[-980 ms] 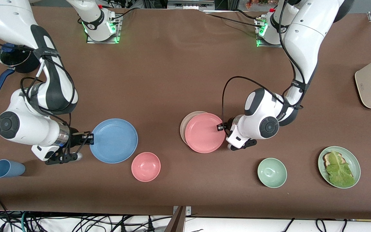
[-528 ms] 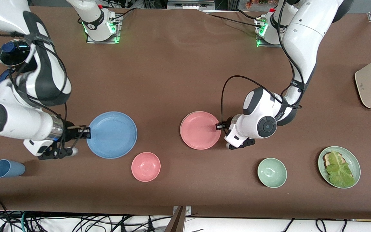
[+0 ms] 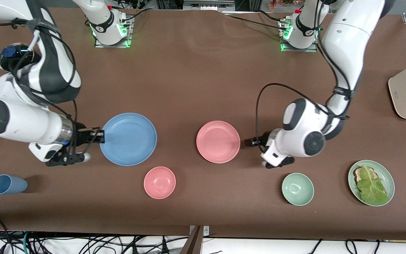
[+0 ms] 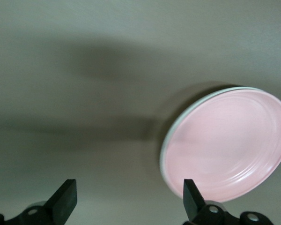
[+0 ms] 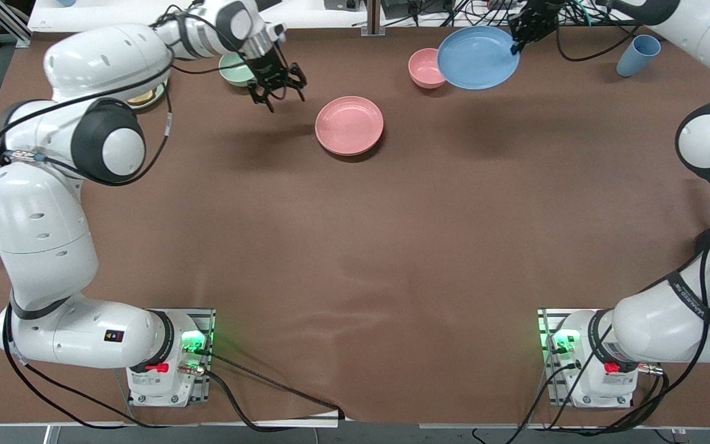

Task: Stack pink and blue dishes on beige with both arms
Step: 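Lower the pink plate onto beige while the right gripper lifts the blue plate, then carry the blue plate over the pink plate while the left gripper withdraws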

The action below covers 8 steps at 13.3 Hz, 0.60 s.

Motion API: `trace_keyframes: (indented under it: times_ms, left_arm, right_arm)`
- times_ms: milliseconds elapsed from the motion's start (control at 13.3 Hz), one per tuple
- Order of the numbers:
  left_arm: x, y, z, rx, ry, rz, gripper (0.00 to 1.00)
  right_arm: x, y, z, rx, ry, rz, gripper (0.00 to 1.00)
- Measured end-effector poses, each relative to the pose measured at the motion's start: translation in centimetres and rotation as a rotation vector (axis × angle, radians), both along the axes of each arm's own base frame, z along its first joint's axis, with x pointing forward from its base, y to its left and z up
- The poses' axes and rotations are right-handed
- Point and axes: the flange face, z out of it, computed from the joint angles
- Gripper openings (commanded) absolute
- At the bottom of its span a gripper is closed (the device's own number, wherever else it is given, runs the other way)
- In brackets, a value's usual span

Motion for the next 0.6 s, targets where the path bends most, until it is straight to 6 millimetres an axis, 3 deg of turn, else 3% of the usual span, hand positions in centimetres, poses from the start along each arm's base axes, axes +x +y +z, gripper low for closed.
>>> trace_keyframes:
  times_ms: [302,603]
  left_arm:
    - [0.6,8.9,2.5,-0.037,0.041,-0.072,1.00]
    - [0.8,16.9,4.5,0.054,0.009,-0.167,1.00]
  right_arm:
    - [-0.9,8.8,-3.2,0.017,-0.015,-0.116,0.00]
    - [-2.9,18.5,-8.0,0.069,-0.049,-0.239,0.00]
